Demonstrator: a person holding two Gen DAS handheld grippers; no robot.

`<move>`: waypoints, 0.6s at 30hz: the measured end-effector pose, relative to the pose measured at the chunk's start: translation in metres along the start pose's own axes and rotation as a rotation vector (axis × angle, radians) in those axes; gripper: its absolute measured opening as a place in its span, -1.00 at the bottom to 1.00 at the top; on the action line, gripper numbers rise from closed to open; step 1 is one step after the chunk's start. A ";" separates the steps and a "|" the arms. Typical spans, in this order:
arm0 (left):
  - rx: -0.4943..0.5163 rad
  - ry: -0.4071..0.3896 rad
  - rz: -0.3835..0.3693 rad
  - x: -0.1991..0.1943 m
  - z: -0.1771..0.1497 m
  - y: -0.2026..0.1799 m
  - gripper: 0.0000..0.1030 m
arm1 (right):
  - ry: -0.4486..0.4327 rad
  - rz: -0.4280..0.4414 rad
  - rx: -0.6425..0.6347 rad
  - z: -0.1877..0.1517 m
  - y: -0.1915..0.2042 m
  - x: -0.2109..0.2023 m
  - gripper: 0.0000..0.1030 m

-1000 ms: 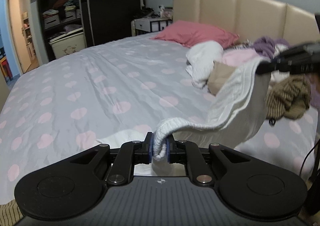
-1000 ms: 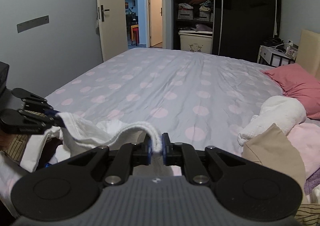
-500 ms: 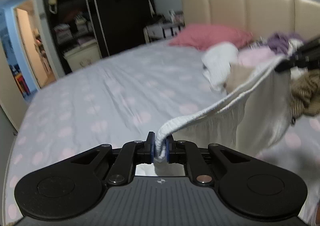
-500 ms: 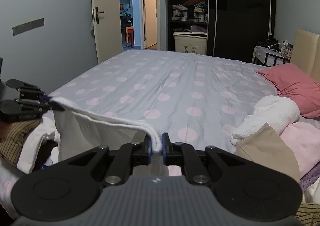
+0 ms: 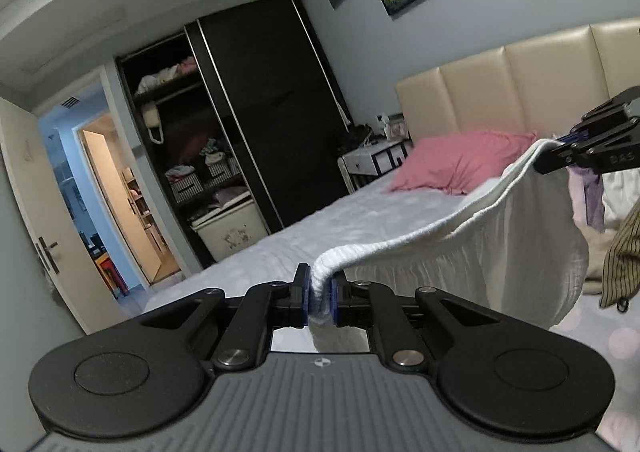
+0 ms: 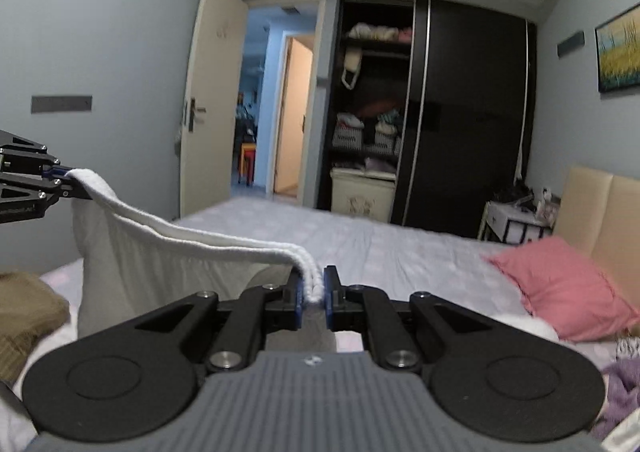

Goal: Fold clothes
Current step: 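Raise both grippers holding the waistband, stretching the garment up off the bed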

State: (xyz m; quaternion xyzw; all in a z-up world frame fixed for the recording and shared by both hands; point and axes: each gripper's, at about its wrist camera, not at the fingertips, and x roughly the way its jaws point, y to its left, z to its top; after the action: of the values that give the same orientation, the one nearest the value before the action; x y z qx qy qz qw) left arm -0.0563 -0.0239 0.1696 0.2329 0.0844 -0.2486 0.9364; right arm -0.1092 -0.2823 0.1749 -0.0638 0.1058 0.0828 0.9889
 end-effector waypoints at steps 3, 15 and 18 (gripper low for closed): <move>0.037 -0.022 0.022 -0.017 0.023 0.006 -0.85 | -0.055 0.009 -0.037 0.025 0.002 -0.015 -0.78; -0.022 -0.245 0.157 -0.107 0.117 0.044 -0.84 | -0.303 -0.036 -0.317 0.159 0.032 -0.107 -0.77; -0.002 -0.295 0.193 -0.133 0.142 0.050 -0.84 | -0.355 -0.064 -0.374 0.194 0.039 -0.135 -0.77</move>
State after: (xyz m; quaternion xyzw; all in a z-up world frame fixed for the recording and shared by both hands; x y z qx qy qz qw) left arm -0.1396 0.0026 0.3503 0.1999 -0.0764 -0.1890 0.9584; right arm -0.2080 -0.2367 0.3886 -0.2334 -0.0888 0.0794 0.9650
